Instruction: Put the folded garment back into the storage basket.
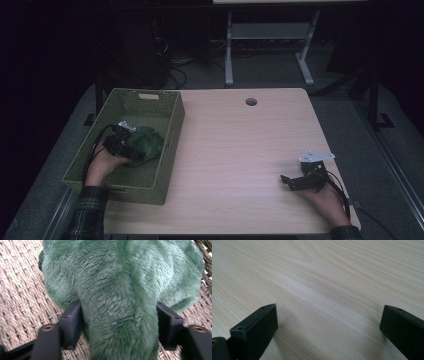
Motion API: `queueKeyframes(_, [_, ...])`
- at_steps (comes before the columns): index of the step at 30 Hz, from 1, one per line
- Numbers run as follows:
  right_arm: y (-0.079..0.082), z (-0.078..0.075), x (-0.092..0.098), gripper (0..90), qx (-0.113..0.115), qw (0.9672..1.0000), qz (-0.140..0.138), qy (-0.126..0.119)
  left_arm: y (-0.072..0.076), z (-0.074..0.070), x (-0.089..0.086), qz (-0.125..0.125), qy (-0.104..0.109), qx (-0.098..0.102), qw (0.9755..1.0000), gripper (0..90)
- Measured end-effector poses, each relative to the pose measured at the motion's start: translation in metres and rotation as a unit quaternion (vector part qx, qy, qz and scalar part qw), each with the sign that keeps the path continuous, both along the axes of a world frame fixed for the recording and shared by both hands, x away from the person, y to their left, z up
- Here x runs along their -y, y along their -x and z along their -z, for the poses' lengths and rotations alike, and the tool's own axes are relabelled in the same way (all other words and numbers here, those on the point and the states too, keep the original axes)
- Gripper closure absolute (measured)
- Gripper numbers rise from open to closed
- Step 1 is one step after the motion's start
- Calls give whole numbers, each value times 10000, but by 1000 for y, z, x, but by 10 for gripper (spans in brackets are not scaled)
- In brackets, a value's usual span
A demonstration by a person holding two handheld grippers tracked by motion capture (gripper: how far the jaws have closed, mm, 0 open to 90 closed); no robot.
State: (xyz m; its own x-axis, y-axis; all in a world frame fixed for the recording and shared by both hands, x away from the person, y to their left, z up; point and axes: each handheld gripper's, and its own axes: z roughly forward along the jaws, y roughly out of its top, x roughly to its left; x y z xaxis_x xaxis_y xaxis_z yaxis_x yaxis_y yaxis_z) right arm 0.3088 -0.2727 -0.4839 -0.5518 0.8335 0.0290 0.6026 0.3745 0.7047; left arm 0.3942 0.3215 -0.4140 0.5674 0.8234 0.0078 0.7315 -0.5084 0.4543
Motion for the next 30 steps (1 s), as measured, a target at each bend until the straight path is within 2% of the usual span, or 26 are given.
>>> queueKeyframes(5, [0,0,0,10,-3,10000,-3,4,2,-2,-1,-72,-41,136,9999,141])
queueKeyframes(12, [0,0,0,10,-4,10000,-1,1,7,-9,-6,-85,31,324,9994,134])
queueKeyframes(16, [0,0,0,10,-2,10000,3,-2,10,-20,-5,-128,180,484,9986,134])
queueKeyframes(21, [0,0,0,10,-4,10000,1,3,15,-38,2,-81,431,726,9964,134])
queueKeyframes(23, [0,0,0,10,-2,10000,1,0,17,-46,8,-52,529,766,9956,134])
queueKeyframes(26, [0,0,0,10,-4,10000,0,4,19,-58,16,9,660,911,9937,136])
queueKeyframes(30, [0,0,0,10,-4,10000,2,2,21,-72,29,110,930,1072,9898,137])
